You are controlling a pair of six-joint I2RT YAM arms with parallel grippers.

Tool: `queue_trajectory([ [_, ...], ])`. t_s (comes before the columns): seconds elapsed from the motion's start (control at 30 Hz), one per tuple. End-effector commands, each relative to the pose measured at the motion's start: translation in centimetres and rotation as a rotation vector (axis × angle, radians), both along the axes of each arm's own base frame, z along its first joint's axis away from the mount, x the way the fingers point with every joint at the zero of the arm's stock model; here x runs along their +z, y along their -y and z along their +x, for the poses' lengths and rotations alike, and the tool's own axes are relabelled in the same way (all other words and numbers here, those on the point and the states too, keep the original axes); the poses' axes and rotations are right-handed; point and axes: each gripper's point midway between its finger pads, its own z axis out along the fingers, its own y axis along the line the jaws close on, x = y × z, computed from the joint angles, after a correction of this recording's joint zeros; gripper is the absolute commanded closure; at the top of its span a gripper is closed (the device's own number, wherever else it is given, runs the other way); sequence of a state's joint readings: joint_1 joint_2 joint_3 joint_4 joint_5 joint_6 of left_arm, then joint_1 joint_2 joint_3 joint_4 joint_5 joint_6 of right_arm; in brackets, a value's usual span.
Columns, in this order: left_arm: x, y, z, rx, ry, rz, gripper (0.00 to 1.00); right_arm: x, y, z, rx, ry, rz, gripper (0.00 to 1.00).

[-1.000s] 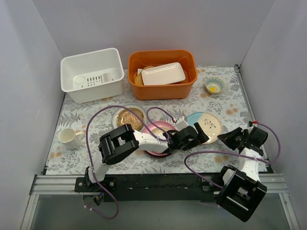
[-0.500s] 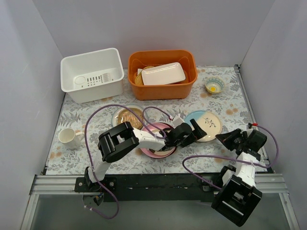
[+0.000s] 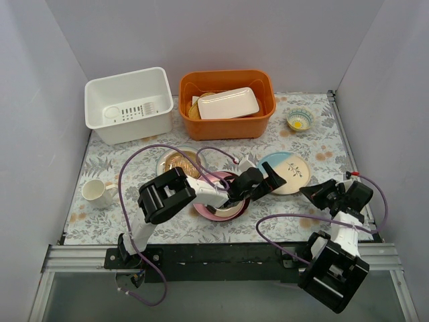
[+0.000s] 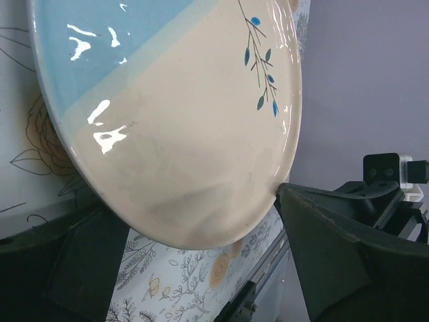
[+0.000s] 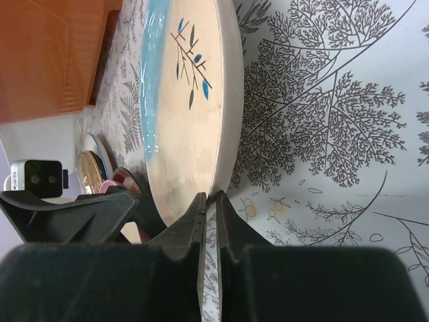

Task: Place the plates into the plastic bin on the countertop
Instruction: Pick up the plate at the center of the board.

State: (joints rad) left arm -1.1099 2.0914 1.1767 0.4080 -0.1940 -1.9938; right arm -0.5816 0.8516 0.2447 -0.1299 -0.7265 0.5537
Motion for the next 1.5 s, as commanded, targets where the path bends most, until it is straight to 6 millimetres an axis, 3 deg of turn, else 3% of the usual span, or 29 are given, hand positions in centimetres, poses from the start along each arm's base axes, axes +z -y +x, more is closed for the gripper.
queue_trajectory([
  [0.0,0.4,-0.2,1.4,-0.013,0.071,0.026,0.12,0.9,-1.7,-0.3,0.099,0.053,0.051,0.99],
  [0.13,1.2,0.1,1.8,-0.02,0.104,0.024,0.18,0.1,-1.8,-0.7,0.111,0.033,0.045,0.99],
  [0.3,1.5,0.2,2.2,-0.028,0.122,0.019,0.54,-0.8,-2.1,-1.2,0.117,0.024,0.054,0.99],
  [0.4,1.3,0.2,2.3,-0.036,0.126,0.024,0.47,-1.4,-2.3,-1.4,0.116,0.016,0.066,0.99],
  [0.67,1.8,0.3,2.7,-0.062,0.158,0.033,0.46,-3.4,-2.7,-2.2,0.138,-0.038,0.088,0.99],
  [0.83,1.6,0.4,3.0,-0.066,0.151,0.021,0.66,-4.5,-3.1,-2.8,0.147,-0.073,0.113,0.99],
  [0.93,1.1,0.3,3.2,-0.056,0.14,0.035,0.84,-4.5,-3.2,-2.6,0.162,-0.064,0.122,0.99],
  [1.13,0.8,-0.1,3.3,-0.042,0.125,0.058,0.99,-4.4,-3.0,-2.6,0.163,-0.053,0.105,0.99],
  [1.47,3.1,-0.5,3.6,-0.03,0.152,0.058,1.0,-4.4,-3.0,-2.7,0.167,-0.048,0.095,0.99],
])
